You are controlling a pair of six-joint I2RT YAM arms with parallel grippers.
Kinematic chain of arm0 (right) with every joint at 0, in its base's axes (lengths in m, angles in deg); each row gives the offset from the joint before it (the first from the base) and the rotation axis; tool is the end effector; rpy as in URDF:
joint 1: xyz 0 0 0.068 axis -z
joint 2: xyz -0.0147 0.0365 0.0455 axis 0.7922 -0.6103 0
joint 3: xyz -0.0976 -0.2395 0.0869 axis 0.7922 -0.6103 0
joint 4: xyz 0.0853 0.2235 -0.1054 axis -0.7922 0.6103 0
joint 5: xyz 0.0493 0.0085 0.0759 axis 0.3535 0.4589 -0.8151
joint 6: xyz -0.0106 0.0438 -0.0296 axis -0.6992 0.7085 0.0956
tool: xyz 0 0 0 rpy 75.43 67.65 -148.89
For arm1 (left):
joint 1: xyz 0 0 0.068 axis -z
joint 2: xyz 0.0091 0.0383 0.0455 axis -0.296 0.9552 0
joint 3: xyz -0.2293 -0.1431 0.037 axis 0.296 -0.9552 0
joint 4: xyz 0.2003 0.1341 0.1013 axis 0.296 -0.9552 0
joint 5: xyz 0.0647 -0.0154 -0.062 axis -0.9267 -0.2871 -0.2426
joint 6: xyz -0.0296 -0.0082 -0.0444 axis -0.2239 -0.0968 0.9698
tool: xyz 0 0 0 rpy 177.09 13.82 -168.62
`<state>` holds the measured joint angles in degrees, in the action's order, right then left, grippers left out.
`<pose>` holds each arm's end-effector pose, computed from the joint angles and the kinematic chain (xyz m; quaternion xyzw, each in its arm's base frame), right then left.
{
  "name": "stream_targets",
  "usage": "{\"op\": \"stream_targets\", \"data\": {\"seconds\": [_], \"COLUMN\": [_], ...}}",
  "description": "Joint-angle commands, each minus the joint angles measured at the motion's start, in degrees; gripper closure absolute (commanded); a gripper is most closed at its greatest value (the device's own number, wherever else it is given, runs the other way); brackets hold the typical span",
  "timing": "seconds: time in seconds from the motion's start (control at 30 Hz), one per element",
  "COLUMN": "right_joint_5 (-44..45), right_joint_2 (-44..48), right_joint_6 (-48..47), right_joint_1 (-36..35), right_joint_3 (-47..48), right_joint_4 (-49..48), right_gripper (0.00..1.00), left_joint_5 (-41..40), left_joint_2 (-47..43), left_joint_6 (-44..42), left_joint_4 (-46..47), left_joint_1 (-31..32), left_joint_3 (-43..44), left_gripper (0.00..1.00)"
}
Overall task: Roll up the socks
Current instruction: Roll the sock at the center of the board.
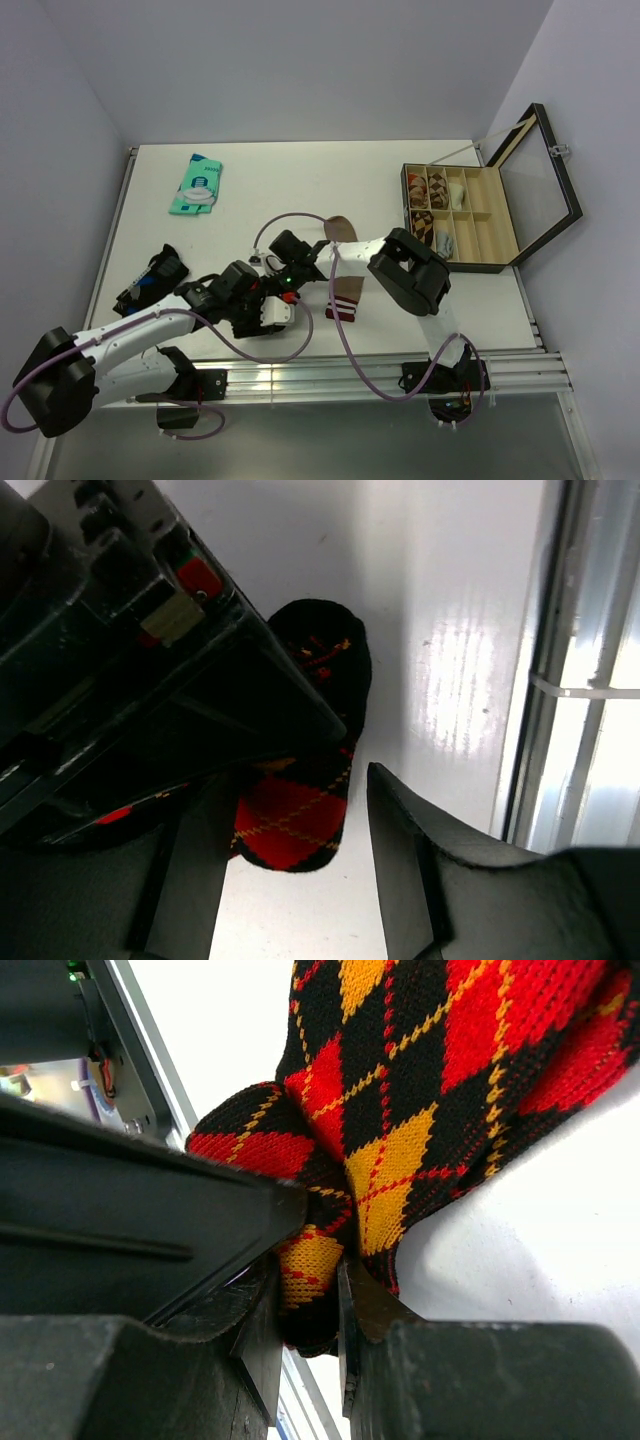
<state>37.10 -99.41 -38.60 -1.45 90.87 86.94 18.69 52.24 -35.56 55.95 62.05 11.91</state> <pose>0.2205 0.3432 0.1205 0.3661 -0.8251 -0.4300 0.0158 0.1233 -0.1374 0.1766 0.6802 0.6726 -0.1523 0.2484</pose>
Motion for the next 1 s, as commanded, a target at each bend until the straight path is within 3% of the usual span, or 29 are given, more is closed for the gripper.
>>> {"op": "stream_targets", "data": {"seconds": [0.0, 0.23, 0.33, 0.43, 0.47, 0.57, 0.73, 0.97], "right_joint_5": [10.4, 9.7, 10.3, 11.8, 12.0, 13.3, 17.8, 25.4], "right_joint_2": [-4.1, -2.0, -1.1, 1.7, 2.8, 7.5, 16.6, 29.0], "right_joint_6": [-2.9, -2.4, -2.0, -0.4, 0.1, 2.7, 8.6, 13.0], "right_joint_1": [0.0, 0.1, 0.2, 0.7, 1.3, 2.7, 7.3, 11.8], "right_joint_3": [-5.4, -7.0, -7.7, -10.0, -11.8, -16.6, -25.3, -37.6], "right_joint_4": [8.5, 6.7, 6.2, 4.0, 2.1, -2.4, -9.3, -16.7], "right_gripper": [0.88, 0.77, 0.7, 0.61, 0.57, 0.54, 0.52, 0.49], "left_joint_5": [-1.3, -2.9, -2.9, -2.4, -2.1, 0.0, 6.5, 18.6], "left_joint_2": [2.1, 5.2, 6.2, 8.1, 8.9, 9.8, 10.7, 19.8], "left_joint_6": [1.6, 2.6, 3.2, 3.5, 3.6, 3.8, 3.0, -4.8], "left_joint_4": [5.0, 8.6, 9.0, 8.7, 8.6, 8.7, 7.4, -1.0], "left_joint_1": [0.3, 0.3, 0.3, 0.3, 0.3, 0.2, -2.4, -9.2], "left_joint_3": [-1.3, -2.8, -2.5, -1.7, -1.6, -1.5, 0.6, 8.5], "left_gripper": [0.42, 0.46, 0.53, 0.74, 0.88, 1.0, 1.0, 1.0]}}
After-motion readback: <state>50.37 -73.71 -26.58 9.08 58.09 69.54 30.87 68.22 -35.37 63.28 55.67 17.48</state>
